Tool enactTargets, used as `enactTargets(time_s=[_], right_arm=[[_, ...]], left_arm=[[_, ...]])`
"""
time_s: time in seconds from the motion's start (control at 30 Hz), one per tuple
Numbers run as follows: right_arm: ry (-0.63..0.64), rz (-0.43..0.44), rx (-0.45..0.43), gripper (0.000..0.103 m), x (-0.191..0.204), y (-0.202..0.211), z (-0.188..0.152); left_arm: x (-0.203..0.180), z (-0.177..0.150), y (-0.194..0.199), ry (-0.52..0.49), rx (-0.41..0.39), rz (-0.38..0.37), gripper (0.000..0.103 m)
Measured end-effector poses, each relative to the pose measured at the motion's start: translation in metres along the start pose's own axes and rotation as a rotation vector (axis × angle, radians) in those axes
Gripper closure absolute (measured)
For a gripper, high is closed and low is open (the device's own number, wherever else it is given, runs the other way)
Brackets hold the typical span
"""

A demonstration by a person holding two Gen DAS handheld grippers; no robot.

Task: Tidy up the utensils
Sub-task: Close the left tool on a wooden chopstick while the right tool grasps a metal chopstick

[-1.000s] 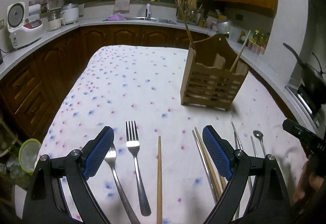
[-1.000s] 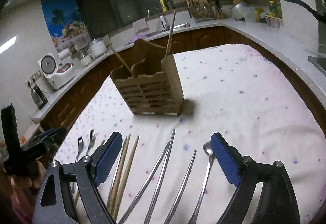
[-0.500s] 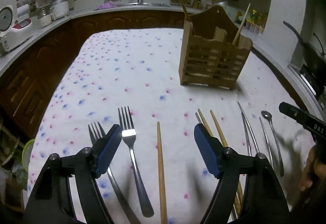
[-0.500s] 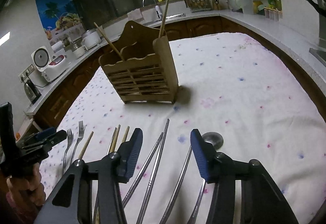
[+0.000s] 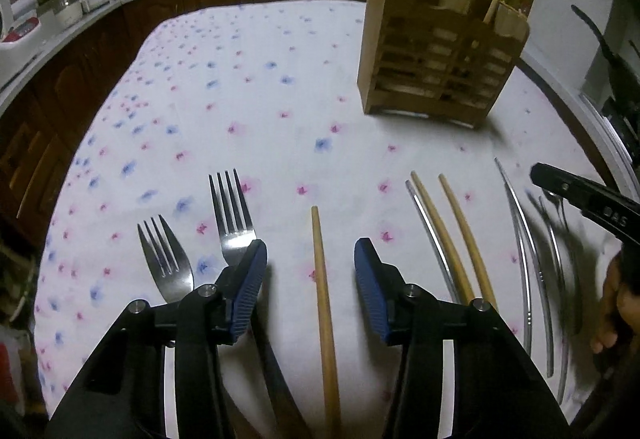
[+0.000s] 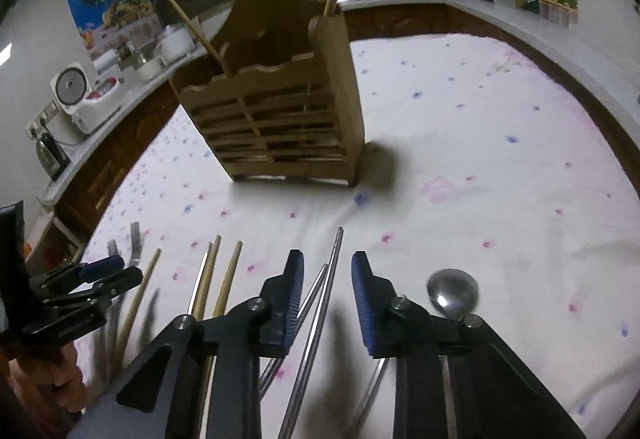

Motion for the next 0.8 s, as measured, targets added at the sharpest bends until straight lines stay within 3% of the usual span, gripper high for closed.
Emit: enactTargets(time_s=[0.17,0.33,0.43,0.5,0.8], right_arm=[[0.010,-0.029,0.063,0.088,-0.004,-0.028,0.003],[0.048,-0.072,0.098,0.092,-0.003,-0.044,0.009],[0.061,-0.077,0.103,0.095,-0.001,-0.048,0.012],[0.066,-0.075,0.099,0.097,-0.001,-0.048,0.012],[0.011,-0.016,0.079,0.099,-0.001,-0.038,0.014]], left_arm=[[0.000,-0.001,-0.013,-0.003,0.044,-0.022,0.066],[-0.003,0.005,-0.019,-0.024,0.056,-0.026,0.067],[-0.004,0.009,-0.023,-0.047,0.059,-0.014,0.080],[-0.004,0.011,-0.024,-0.055,0.057,-0.017,0.096],[-0.003,0.012,-0.018,-0.028,0.044,-0.070,0.099]])
Point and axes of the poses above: each gripper's, at about its wrist camera, not at the fingertips, and y roughly against the way its jaws point, x to its left, z to its top, the point moved 5 cm from there along -y, roughly the way its jaws point, and after that the axes turned 1 degree about z, right-handed, at the moved point
